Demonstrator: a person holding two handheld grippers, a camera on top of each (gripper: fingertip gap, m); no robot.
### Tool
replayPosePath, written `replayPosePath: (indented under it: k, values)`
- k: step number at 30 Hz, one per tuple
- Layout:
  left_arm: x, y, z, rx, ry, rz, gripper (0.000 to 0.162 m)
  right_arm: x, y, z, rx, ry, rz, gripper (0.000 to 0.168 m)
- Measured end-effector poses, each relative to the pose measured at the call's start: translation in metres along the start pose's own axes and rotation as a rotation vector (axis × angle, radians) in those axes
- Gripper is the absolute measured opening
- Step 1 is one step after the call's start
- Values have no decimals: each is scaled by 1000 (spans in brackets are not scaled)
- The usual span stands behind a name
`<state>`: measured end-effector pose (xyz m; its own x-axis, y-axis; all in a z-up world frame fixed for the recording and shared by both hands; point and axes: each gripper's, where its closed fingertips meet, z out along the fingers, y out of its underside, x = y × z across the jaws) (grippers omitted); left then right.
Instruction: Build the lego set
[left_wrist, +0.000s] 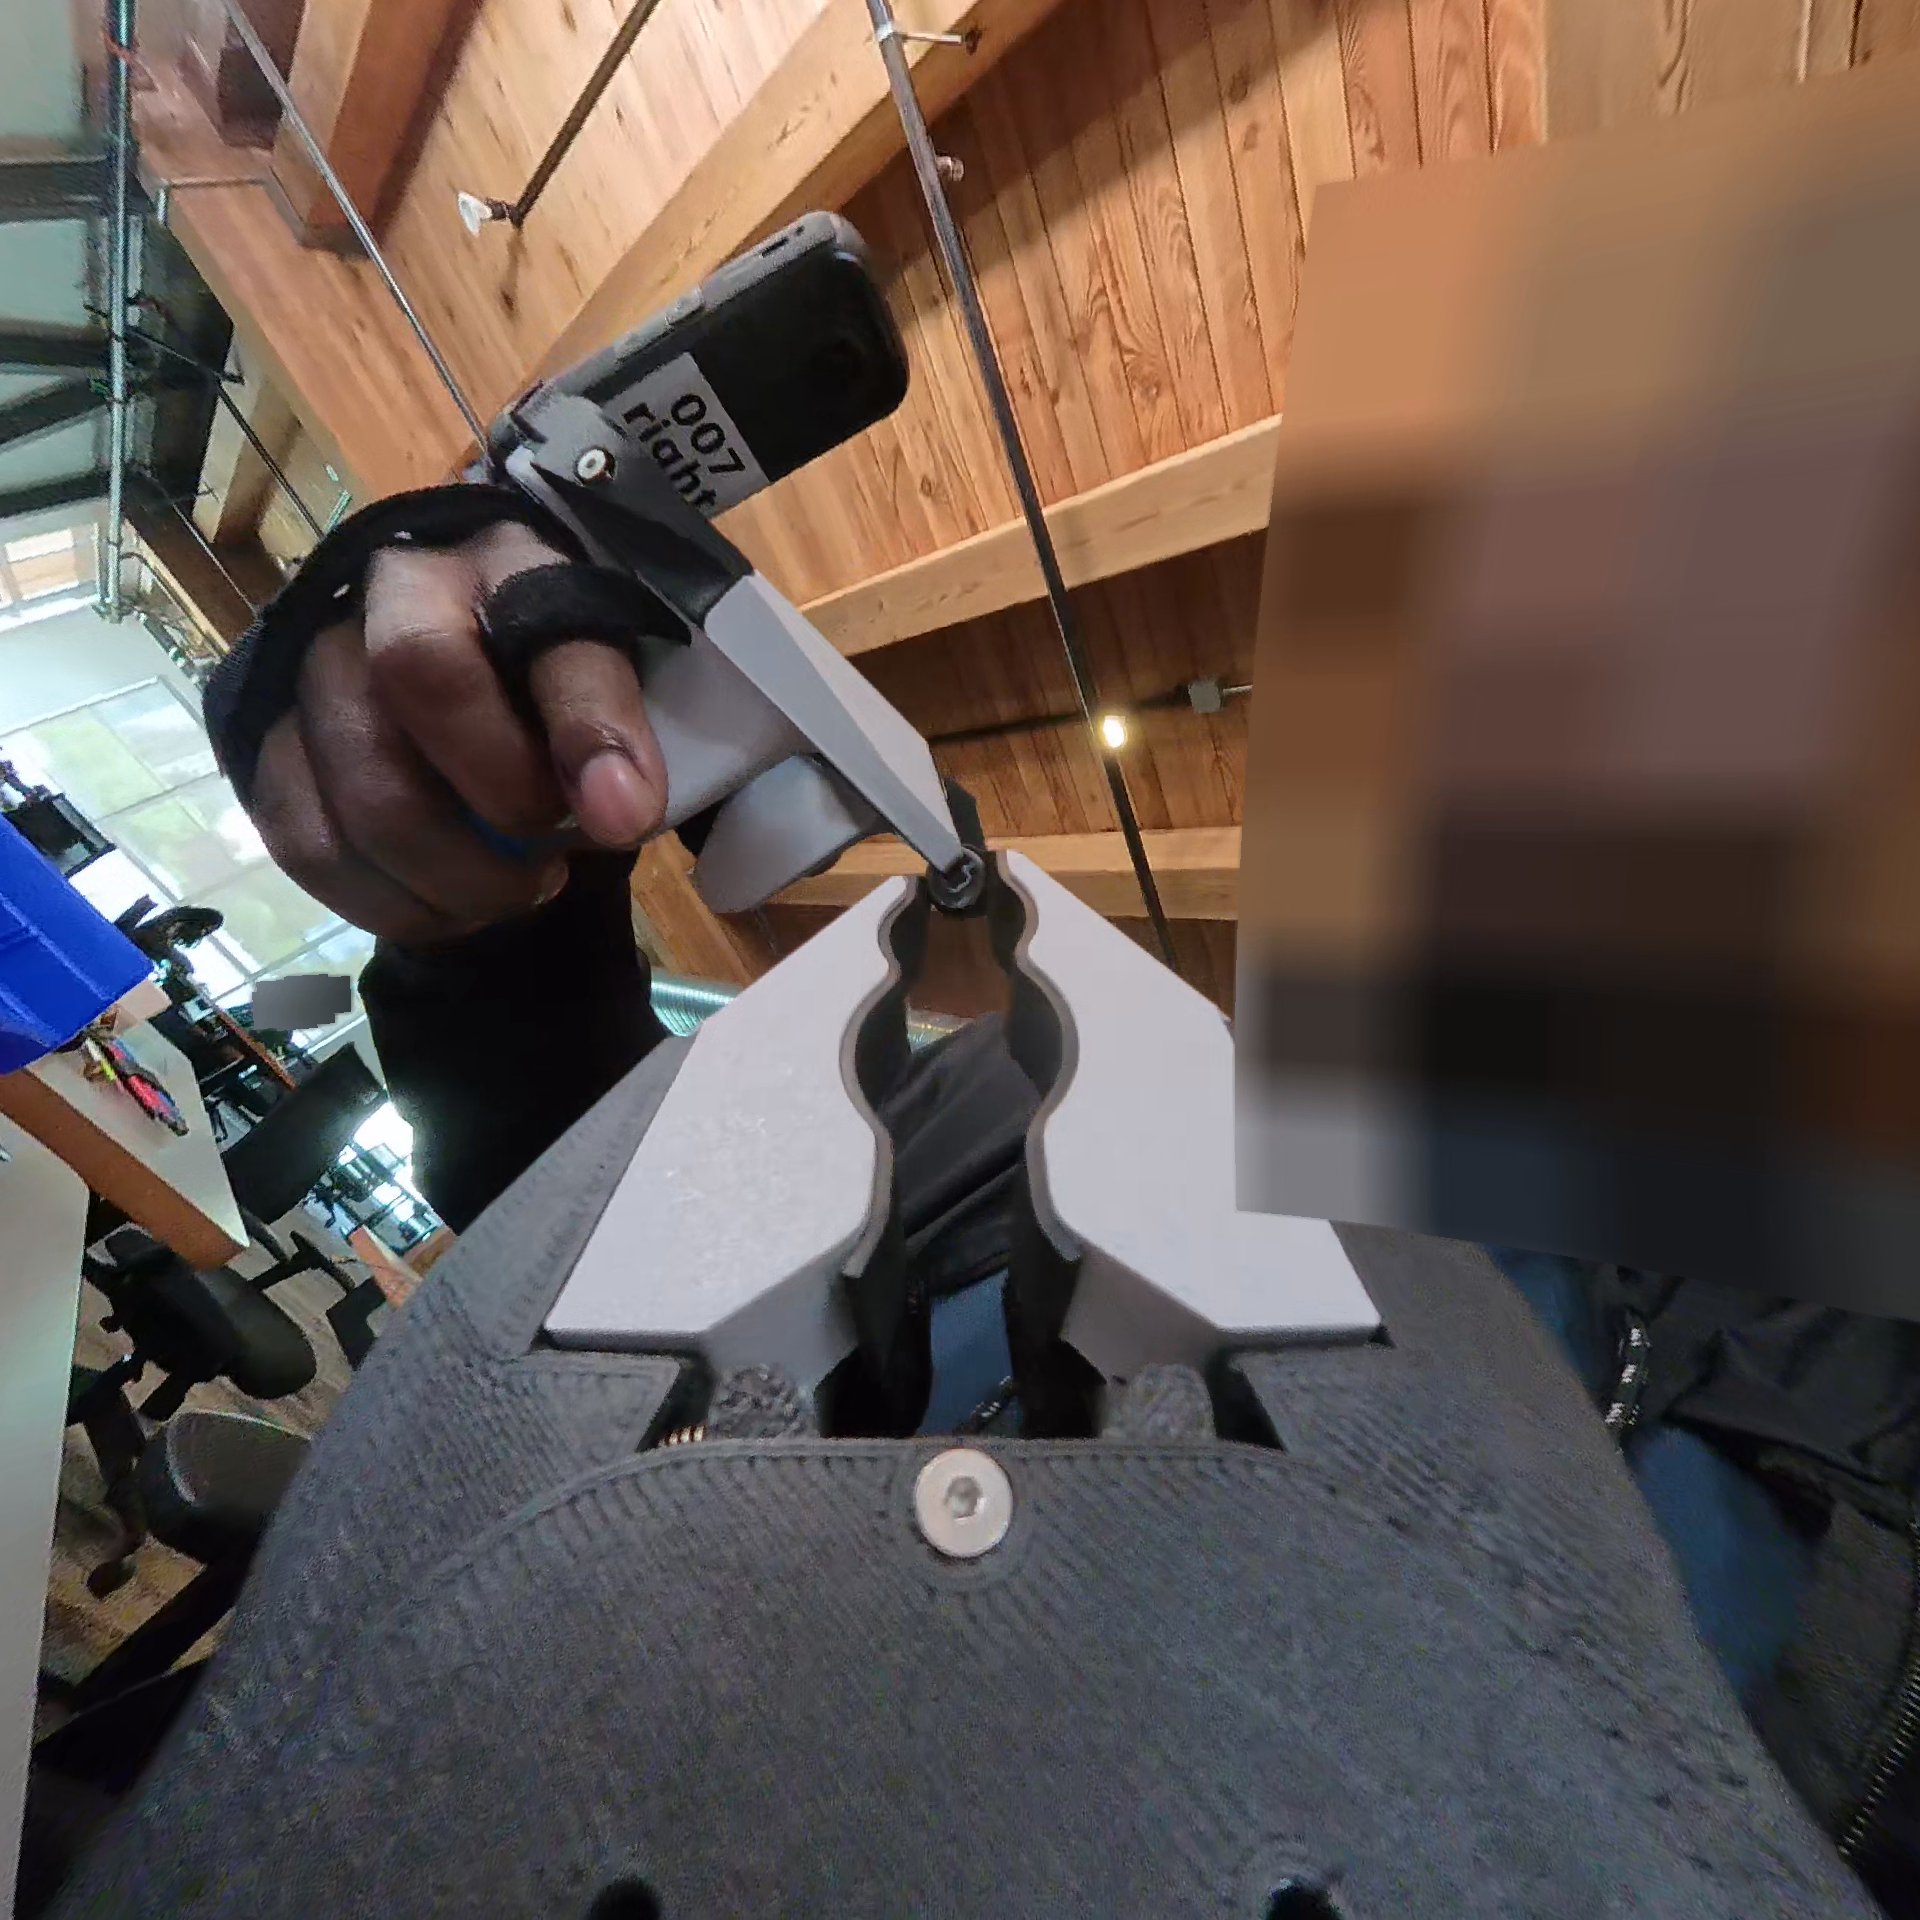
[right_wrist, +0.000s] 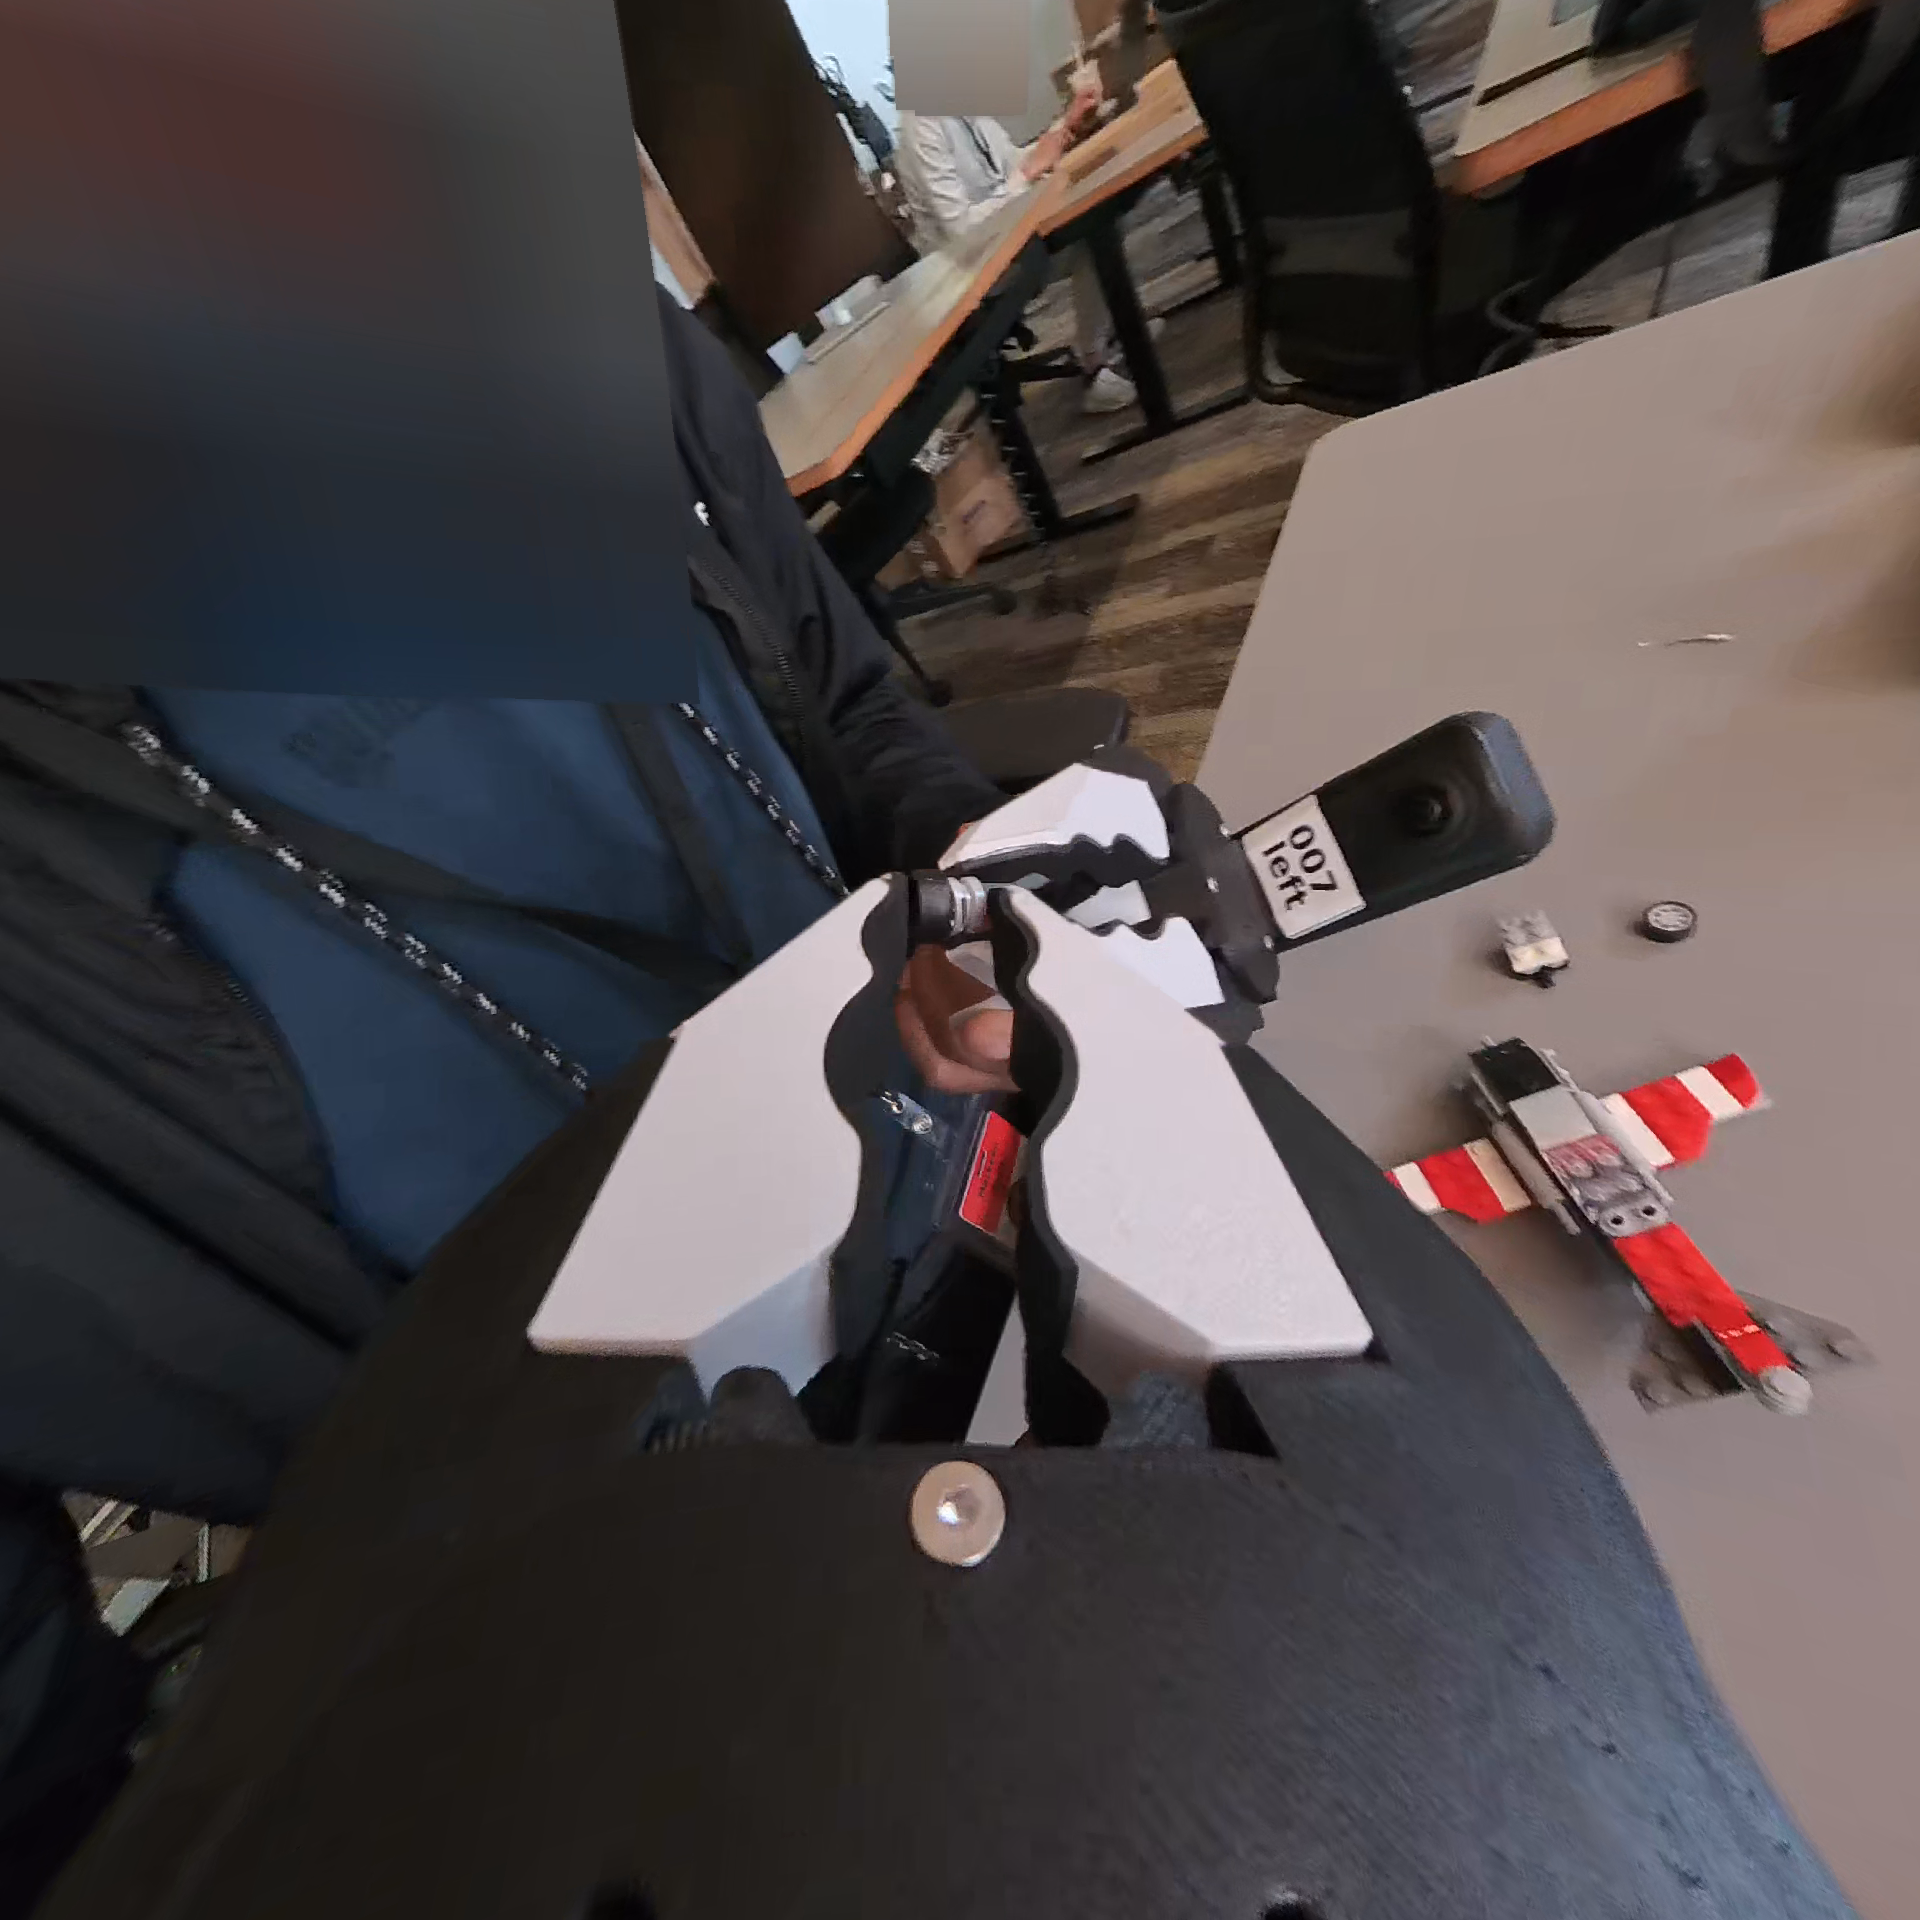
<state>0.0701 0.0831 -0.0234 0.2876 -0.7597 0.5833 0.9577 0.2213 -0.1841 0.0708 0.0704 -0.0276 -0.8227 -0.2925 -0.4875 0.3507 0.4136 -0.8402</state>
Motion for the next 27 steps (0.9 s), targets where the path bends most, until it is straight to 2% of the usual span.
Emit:
replayPosePath:
  k: [8,27]
  values:
    - [2,8,1,-79,1,5,11,-4,3,0,20,-37,1,9]
    - [1,2,3,-39,-15,5,12,-4,0,-1,44,-2,-44,8]
